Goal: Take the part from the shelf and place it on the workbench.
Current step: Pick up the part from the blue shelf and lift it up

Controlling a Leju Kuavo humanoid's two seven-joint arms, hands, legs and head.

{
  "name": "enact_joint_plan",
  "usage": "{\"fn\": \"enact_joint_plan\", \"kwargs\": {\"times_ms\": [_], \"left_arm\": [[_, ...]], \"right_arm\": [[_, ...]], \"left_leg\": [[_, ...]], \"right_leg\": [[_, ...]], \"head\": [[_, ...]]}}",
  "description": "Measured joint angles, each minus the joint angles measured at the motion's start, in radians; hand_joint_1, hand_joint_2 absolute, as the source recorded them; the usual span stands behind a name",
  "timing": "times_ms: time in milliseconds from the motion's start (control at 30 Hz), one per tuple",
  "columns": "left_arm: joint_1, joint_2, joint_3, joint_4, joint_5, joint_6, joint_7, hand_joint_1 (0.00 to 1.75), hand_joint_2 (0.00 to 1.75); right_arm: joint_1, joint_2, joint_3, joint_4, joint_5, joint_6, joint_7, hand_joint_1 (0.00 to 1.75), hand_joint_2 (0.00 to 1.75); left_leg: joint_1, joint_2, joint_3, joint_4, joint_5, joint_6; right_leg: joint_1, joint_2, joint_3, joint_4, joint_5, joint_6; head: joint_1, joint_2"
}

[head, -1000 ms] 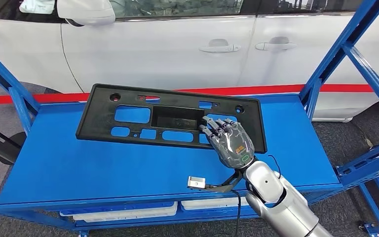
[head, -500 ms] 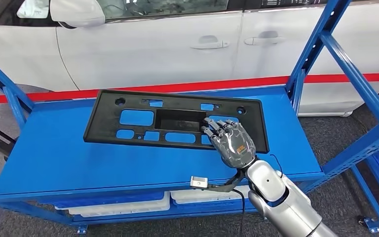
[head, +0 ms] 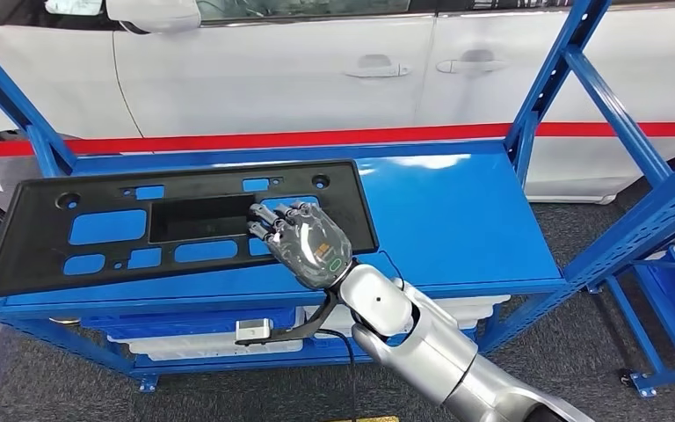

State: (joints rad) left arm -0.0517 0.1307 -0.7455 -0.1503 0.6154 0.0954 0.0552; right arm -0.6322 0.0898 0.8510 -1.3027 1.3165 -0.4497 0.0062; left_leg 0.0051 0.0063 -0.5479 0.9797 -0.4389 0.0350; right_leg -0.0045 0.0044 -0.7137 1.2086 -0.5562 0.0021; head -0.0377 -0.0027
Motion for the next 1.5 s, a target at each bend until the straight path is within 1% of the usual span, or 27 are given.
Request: {"fn": "enact_joint_plan", "kwargs": {"times_ms": [33,100,167,233,267,367,433,500,533,567,600,667,733,767,867,933,1000,1033,1067,1133,1200,1267,1300,1367,1400,1433,1500], "left_arm": [[0.003,0.000,0.001,0.000,0.001,0.002,0.002,0.00,1.75],[0.007,0.001,0.001,0.000,0.002,0.007,0.004,0.00,1.75],[0.008,0.001,0.001,0.000,0.002,0.012,0.002,0.00,1.75],[0.009,0.002,0.001,0.000,-0.001,0.014,-0.004,0.00,1.75],[0.009,0.002,0.000,0.001,-0.006,0.015,-0.007,0.00,1.75],[0.013,0.001,-0.012,0.002,-0.036,0.024,-0.014,0.00,1.75],[0.015,-0.008,-0.030,0.003,-0.062,0.043,-0.012,0.00,1.75],[0.017,-0.020,-0.048,0.003,-0.078,0.062,-0.007,0.00,1.75],[0.018,-0.026,-0.055,0.003,-0.081,0.067,-0.005,0.00,1.75],[0.019,-0.031,-0.061,0.003,-0.084,0.070,-0.003,0.00,1.75],[0.018,-0.035,-0.065,0.003,-0.086,0.071,-0.003,0.00,1.75],[0.014,-0.041,-0.076,0.003,-0.093,0.074,-0.002,0.00,1.75],[0.007,-0.048,-0.087,0.003,-0.101,0.083,0.000,0.00,1.75],[0.005,-0.052,-0.091,0.003,-0.103,0.088,0.002,0.00,1.75],[0.005,-0.064,-0.103,0.003,-0.103,0.094,0.010,0.00,1.75],[0.002,-0.071,-0.107,0.003,-0.102,0.096,0.015,0.00,1.75],[-0.001,-0.075,-0.107,0.003,-0.100,0.098,0.020,0.00,1.75],[-0.002,-0.077,-0.107,0.003,-0.099,0.100,0.021,0.00,1.75],[-0.002,-0.078,-0.107,0.003,-0.098,0.101,0.022,0.00,1.75],[-0.002,-0.081,-0.107,0.003,-0.095,0.101,0.022,0.00,1.75],[-0.004,-0.085,-0.108,0.003,-0.094,0.101,0.020,0.00,1.75],[-0.005,-0.090,-0.109,0.003,-0.094,0.101,0.016,0.00,1.75],[-0.005,-0.091,-0.109,0.003,-0.094,0.101,0.013,0.00,1.75],[-0.004,-0.091,-0.110,0.003,-0.094,0.101,0.010,0.00,1.75],[-0.004,-0.092,-0.111,0.004,-0.094,0.101,0.010,0.00,1.75],[-0.003,-0.092,-0.112,0.004,-0.094,0.101,0.009,0.00,1.75],[-0.003,-0.093,-0.115,0.004,-0.094,0.101,0.008,0.00,1.75]], "right_arm": [[-0.004,0.005,0.007,0.009,-0.003,0.001,0.000,1.69,1.75],[-0.010,0.012,0.021,0.025,-0.009,0.004,0.000,1.69,1.75],[-0.019,0.021,0.030,0.036,-0.014,0.009,0.000,1.69,1.75],[-0.030,0.030,0.036,0.042,-0.017,0.013,0.002,1.69,1.75],[-0.034,0.032,0.039,0.043,-0.017,0.013,0.006,1.69,1.75],[-0.025,0.008,0.037,0.026,-0.017,0.006,0.026,1.69,1.75],[0.003,-0.044,0.022,-0.013,-0.021,-0.008,0.033,1.69,1.75],[0.039,-0.106,-0.003,-0.056,-0.029,-0.025,0.030,1.69,1.75],[0.054,-0.132,-0.015,-0.073,-0.031,-0.029,0.028,1.69,1.75],[0.067,-0.153,-0.023,-0.085,-0.032,-0.031,0.026,1.69,1.75],[0.078,-0.169,-0.029,-0.096,-0.032,-0.031,0.026,1.69,1.75],[0.099,-0.198,-0.038,-0.121,-0.030,-0.032,0.026,1.69,1.75],[0.125,-0.231,-0.053,-0.154,-0.029,-0.034,0.027,1.69,1.75],[0.137,-0.248,-0.063,-0.170,-0.029,-0.035,0.027,1.69,1.75],[0.164,-0.289,-0.093,-0.204,-0.028,-0.040,0.028,1.69,1.75],[0.175,-0.306,-0.107,-0.218,-0.027,-0.042,0.026,1.69,1.75],[0.183,-0.317,-0.119,-0.226,-0.026,-0.042,0.024,1.69,1.75],[0.186,-0.322,-0.124,-0.229,-0.025,-0.042,0.024,1.69,1.75],[0.190,-0.324,-0.129,-0.231,-0.024,-0.042,0.023,1.69,1.75],[0.198,-0.329,-0.137,-0.234,-0.023,-0.042,0.022,1.69,1.75],[0.201,-0.333,-0.143,-0.241,-0.020,-0.042,0.019,1.69,1.75],[0.202,-0.336,-0.151,-0.253,-0.015,-0.042,0.016,1.69,1.75],[0.202,-0.337,-0.155,-0.258,-0.012,-0.042,0.015,1.69,1.75],[0.204,-0.339,-0.160,-0.264,-0.010,-0.042,0.015,1.69,1.75],[0.206,-0.340,-0.161,-0.265,-0.009,-0.042,0.015,1.69,1.75],[0.208,-0.341,-0.162,-0.266,-0.008,-0.042,0.014,1.69,1.75],[0.211,-0.342,-0.162,-0.267,-0.006,-0.040,0.014,1.69,1.75]], "left_leg": [[0.000,0.000,-0.016,0.003,0.009,-0.001],[0.001,0.001,-0.047,0.014,0.024,-0.006],[0.002,0.002,-0.075,0.028,0.036,-0.013],[0.002,0.003,-0.095,0.041,0.046,-0.024],[0.001,0.003,-0.100,0.043,0.053,-0.030],[0.005,0.000,-0.109,0.043,0.066,-0.048],[0.008,-0.003,-0.129,0.092,0.005,-0.056],[0.012,-0.003,-0.158,0.211,-0.099,-0.061],[0.014,-0.003,-0.167,0.274,-0.131,-0.064],[0.016,-0.003,-0.165,0.316,-0.137,-0.066],[0.017,-0.003,-0.150,0.328,-0.120,-0.068],[0.020,-0.003,-0.071,0.252,-0.066,-0.069],[0.018,-0.008,0.029,0.113,-0.070,-0.063],[0.015,-0.011,0.058,0.064,-0.084,-0.057],[0.011,-0.010,0.059,0.032,-0.084,-0.033],[0.013,-0.003,0.041,0.031,-0.061,-0.012],[0.010,0.001,0.013,0.032,-0.037,0.001],[0.008,0.002,-0.004,0.033,-0.024,0.004],[0.005,0.003,-0.021,0.035,-0.013,0.004],[0.000,0.003,-0.054,0.039,0.008,0.004],[-0.005,0.003,-0.080,0.044,0.026,0.002],[-0.008,0.003,-0.093,0.047,0.043,-0.005],[-0.008,0.003,-0.097,0.046,0.052,-0.010],[-0.006,0.002,-0.104,0.041,0.068,-0.022],[-0.005,0.001,-0.110,0.045,0.059,-0.028],[-0.004,-0.001,-0.120,0.066,0.030,-0.033],[0.000,-0.003,-0.146,0.163,-0.069,-0.043]], "right_leg": [[-0.003,0.000,-0.009,0.054,-0.023,0.004],[-0.008,-0.001,0.012,0.081,-0.006,0.009],[-0.010,-0.003,0.094,-0.018,0.036,0.007],[-0.006,-0.003,0.175,-0.141,0.035,-0.002],[-0.003,-0.002,0.194,-0.175,0.028,-0.008],[-0.001,-0.005,0.187,-0.196,0.046,-0.028],[-0.004,-0.012,0.172,-0.204,0.070,-0.041],[-0.004,-0.016,0.146,-0.204,0.092,-0.046],[-0.003,-0.017,0.132,-0.204,0.103,-0.046],[-0.003,-0.017,0.116,-0.202,0.114,-0.045],[-0.003,-0.016,0.100,-0.199,0.124,-0.042],[-0.005,-0.012,0.070,-0.190,0.142,-0.033],[-0.004,-0.011,0.050,-0.179,0.155,-0.020],[-0.004,-0.012,0.047,-0.177,0.162,-0.013],[-0.004,-0.012,0.042,-0.180,0.182,0.006],[-0.007,-0.008,0.023,-0.141,0.128,0.015],[-0.008,-0.006,-0.011,-0.029,0.023,0.020],[-0.008,-0.006,-0.025,0.037,-0.014,0.022],[-0.008,-0.006,-0.030,0.087,-0.026,0.022],[-0.008,-0.006,0.004,0.099,0.013,0.018],[-0.003,-0.006,0.106,-0.014,0.051,0.004],[0.005,-0.006,0.206,-0.152,0.035,-0.010],[0.009,-0.006,0.230,-0.191,0.025,-0.013],[0.008,-0.007,0.227,-0.216,0.035,-0.019],[0.006,-0.009,0.219,-0.221,0.047,-0.024],[0.003,-0.011,0.208,-0.225,0.061,-0.031],[0.001,-0.013,0.180,-0.224,0.085,-0.039]], "head": [[0.000,0.000],[0.000,0.000],[0.000,0.000],[0.000,0.000],[0.000,0.000],[0.000,0.000],[0.000,0.000],[0.000,0.000],[-0.001,0.000],[0.000,0.000],[0.000,0.000],[-0.001,0.000],[-0.001,0.000],[-0.001,0.000],[0.000,0.000],[0.000,0.000],[0.000,0.000],[0.000,0.000],[0.000,0.000],[0.000,0.000],[0.000,0.000],[0.000,0.000],[0.000,0.000],[0.000,0.000],[0.000,0.000],[0.000,0.000],[0.000,0.000]]}}
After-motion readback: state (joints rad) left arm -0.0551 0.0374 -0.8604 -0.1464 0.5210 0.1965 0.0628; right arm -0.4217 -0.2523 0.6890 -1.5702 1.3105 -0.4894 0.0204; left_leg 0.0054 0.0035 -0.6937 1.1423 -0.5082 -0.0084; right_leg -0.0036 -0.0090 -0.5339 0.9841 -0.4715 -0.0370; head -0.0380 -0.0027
